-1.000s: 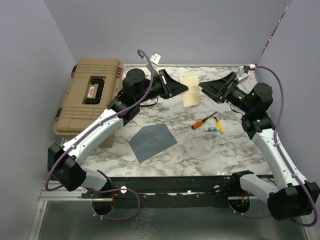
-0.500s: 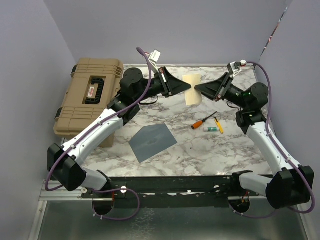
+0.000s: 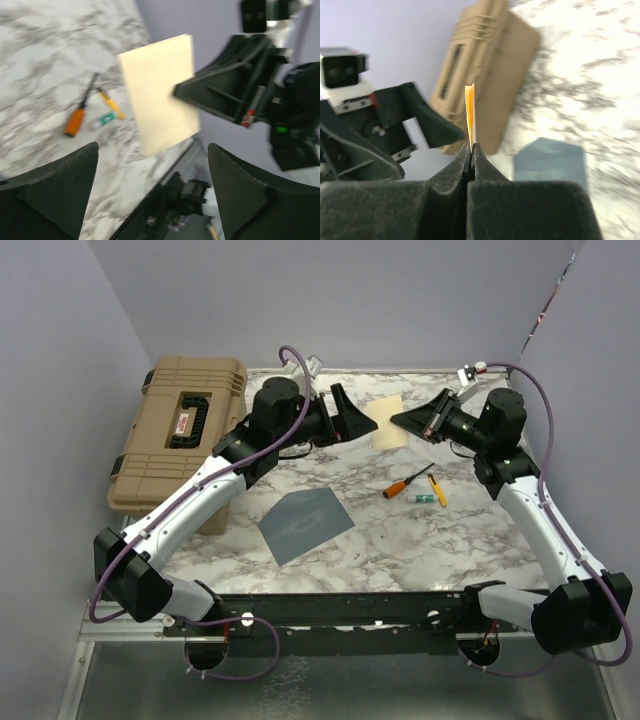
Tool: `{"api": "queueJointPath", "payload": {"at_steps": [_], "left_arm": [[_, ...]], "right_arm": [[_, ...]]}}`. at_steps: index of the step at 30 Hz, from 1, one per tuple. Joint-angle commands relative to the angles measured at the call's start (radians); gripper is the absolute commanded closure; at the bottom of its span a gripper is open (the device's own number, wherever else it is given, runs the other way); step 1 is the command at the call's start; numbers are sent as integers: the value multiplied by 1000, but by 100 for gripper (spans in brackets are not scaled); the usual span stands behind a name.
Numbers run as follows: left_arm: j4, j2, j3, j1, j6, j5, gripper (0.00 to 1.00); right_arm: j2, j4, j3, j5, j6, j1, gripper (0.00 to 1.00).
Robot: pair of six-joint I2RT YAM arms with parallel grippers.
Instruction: Place the letter into the envelope and seal it
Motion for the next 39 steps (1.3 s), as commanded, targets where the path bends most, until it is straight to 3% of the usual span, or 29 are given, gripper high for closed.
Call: {"api": "queueJointPath", "payload": {"at_steps": [1,4,9,15,22,29,34,39], "left_arm": [[-446,-8,-51,-12,146,-287,9],[-595,3,-142,-68,164,-413,10],[-680,9,-340,-192,74,-400,17],[-669,-9,-481,-229,23,-374,21],[-575,77,-562,-239,27,-426,20],[-597,184,-549,-215,19,-489,21],[-603,176,-545,-109,12,-563,21],[-568,187,-475,-12,101,-594,21]], "right_arm": [[51,-297,-17,219,-220,6,100],[85,-298,-60,267,-209,24,100],[133,-284,-88,291,-200,60,100],[171,-278,-97,281,-203,73,100],[192,-261,-116,263,-199,78,100],[204,-276,-109,264,-207,79,100],[220,-267,-103,251,-217,79,100],[260,-167,-132,220,-224,91,100]]}}
